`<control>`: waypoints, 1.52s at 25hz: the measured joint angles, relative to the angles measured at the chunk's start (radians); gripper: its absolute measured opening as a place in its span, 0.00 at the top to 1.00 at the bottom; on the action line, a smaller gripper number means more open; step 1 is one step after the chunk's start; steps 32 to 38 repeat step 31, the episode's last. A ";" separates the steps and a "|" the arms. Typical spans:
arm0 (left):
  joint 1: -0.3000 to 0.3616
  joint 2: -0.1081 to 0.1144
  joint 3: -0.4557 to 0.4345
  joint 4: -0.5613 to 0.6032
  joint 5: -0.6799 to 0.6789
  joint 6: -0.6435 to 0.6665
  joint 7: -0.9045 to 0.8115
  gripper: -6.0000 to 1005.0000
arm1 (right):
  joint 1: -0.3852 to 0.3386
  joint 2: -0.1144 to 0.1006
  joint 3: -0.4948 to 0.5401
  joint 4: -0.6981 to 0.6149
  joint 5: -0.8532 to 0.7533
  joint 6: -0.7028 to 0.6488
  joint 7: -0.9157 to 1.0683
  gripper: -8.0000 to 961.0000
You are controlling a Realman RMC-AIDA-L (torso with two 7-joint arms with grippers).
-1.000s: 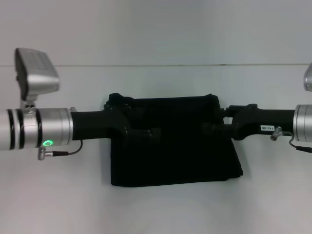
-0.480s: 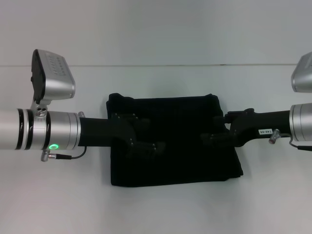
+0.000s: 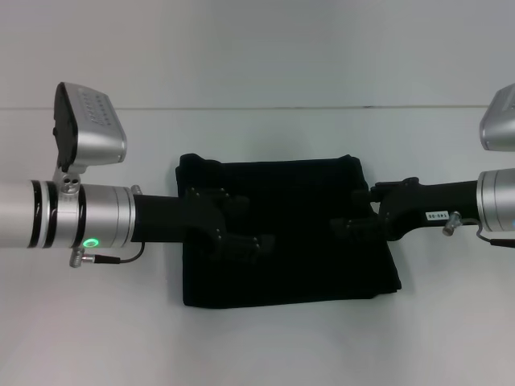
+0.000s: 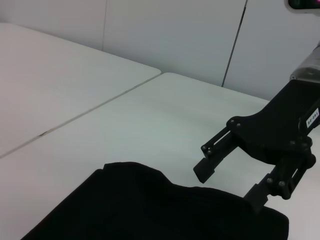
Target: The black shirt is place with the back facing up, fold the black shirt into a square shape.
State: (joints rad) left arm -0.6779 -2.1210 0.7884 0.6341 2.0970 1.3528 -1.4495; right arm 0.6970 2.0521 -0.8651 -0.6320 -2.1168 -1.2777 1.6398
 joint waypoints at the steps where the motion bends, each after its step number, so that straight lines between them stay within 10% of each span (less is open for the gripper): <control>1: 0.000 0.000 0.000 0.000 0.000 0.000 0.000 0.14 | 0.000 0.000 0.000 0.000 0.000 0.000 0.000 0.17; 38: -0.010 0.003 0.000 0.004 -0.001 0.011 -0.058 0.14 | 0.001 0.006 0.009 0.000 0.010 0.001 0.018 0.17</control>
